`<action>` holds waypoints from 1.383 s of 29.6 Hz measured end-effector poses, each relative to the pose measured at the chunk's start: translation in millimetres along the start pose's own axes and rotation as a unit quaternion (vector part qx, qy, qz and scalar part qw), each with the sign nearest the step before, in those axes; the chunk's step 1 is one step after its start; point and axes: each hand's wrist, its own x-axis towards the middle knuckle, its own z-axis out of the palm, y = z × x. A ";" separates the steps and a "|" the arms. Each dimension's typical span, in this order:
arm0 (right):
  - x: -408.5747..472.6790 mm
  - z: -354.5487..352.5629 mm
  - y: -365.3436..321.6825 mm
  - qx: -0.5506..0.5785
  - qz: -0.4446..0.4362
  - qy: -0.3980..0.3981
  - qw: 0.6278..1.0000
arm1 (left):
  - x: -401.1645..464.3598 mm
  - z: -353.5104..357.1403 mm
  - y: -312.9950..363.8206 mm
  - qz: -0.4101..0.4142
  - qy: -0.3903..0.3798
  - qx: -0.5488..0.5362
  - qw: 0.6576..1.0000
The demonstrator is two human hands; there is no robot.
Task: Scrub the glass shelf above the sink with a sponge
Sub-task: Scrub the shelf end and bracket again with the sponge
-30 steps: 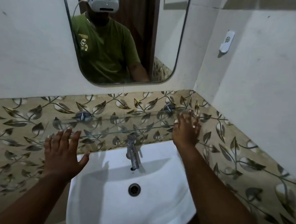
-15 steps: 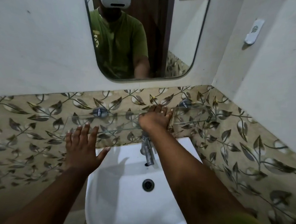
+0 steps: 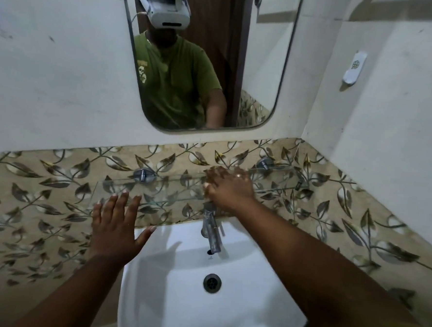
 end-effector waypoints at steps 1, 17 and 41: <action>-1.7 -0.8 22.9 -0.006 0.016 0.003 1.000 | -0.4 0.1 -0.4 -0.002 -0.004 -0.003 1.000; -1.1 4.6 -11.5 0.041 0.080 0.090 0.992 | 7.5 -2.7 16.2 0.000 0.043 -0.010 0.999; -83.6 89.6 105.9 0.702 0.328 -0.091 0.626 | 17.6 19.1 8.1 -0.014 0.084 0.027 0.996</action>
